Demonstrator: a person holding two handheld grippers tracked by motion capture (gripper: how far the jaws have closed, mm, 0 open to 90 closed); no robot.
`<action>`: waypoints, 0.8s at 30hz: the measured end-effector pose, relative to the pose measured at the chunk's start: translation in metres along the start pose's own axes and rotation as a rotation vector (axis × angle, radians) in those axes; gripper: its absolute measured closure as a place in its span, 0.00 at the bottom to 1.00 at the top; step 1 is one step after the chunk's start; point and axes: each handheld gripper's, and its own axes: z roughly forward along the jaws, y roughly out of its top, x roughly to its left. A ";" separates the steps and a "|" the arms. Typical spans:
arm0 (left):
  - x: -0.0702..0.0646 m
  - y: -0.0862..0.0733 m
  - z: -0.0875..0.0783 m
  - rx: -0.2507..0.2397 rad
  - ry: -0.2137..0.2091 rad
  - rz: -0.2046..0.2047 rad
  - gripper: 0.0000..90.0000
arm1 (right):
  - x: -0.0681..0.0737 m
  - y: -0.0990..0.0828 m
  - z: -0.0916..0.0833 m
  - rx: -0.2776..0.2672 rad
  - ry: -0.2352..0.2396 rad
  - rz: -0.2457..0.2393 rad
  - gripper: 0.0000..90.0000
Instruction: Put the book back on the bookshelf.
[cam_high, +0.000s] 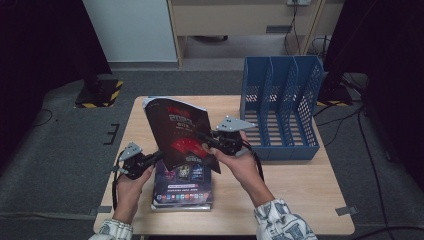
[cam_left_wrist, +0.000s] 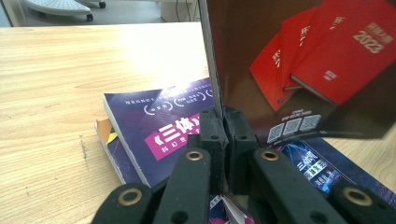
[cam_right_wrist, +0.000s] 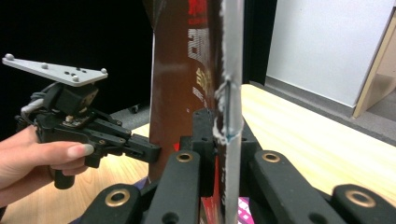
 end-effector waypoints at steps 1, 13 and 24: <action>0.000 0.000 0.000 0.000 0.002 0.004 0.97 | -0.001 0.000 0.000 0.003 0.002 0.004 0.94; -0.002 0.003 -0.009 -0.020 0.038 0.045 0.98 | -0.007 0.002 -0.002 -0.008 0.001 0.024 0.92; -0.003 0.003 -0.012 -0.020 0.039 0.048 0.98 | -0.006 0.014 -0.005 -0.049 0.019 0.019 0.84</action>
